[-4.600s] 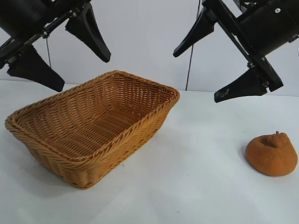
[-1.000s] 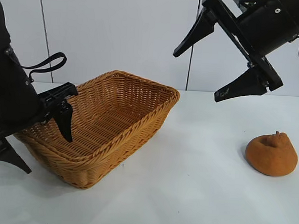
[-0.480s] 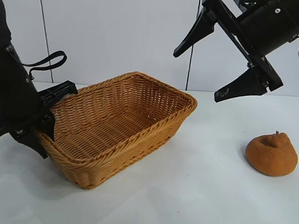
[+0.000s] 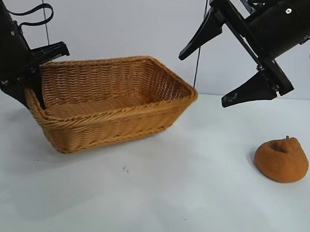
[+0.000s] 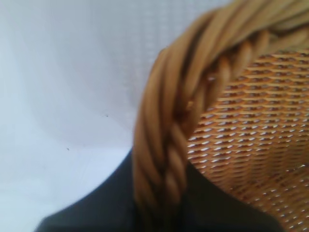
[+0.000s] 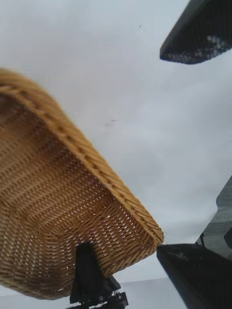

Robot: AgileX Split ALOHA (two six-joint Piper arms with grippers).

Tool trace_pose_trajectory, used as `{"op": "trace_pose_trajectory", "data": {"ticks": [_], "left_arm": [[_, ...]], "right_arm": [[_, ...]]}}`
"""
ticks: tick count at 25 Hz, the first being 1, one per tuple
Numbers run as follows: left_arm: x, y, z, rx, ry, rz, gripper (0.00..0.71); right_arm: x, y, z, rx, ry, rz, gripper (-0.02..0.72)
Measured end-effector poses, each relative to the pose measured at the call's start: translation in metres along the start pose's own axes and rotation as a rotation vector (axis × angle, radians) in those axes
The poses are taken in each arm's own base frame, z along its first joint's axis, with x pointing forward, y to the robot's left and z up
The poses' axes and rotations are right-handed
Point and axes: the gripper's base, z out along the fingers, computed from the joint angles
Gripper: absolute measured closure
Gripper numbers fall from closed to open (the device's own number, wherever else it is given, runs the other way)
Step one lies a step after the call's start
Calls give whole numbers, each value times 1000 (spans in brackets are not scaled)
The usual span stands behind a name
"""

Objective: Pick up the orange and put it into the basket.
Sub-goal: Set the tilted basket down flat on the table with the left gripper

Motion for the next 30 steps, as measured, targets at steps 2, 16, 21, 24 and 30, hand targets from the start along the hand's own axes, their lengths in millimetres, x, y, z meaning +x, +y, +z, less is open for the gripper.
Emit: {"op": "trace_pose_trajectory", "data": {"ticks": [2, 16, 21, 24, 30], "left_arm": [[-2, -2, -2, 14, -3, 16, 626], [-1, 2, 25, 15, 88, 81, 626], [-3, 10, 61, -3, 145, 78, 627], [-4, 11, 67, 1, 151, 79, 627], [-5, 10, 67, 8, 144, 79, 473]], "right_arm": [[0, 0, 0, -1, 2, 0, 10], [0, 0, 0, -4, 4, 2, 10], [0, 0, 0, -4, 4, 2, 10], [0, 0, 0, -4, 4, 2, 10], [0, 0, 0, -5, 3, 3, 10]]}}
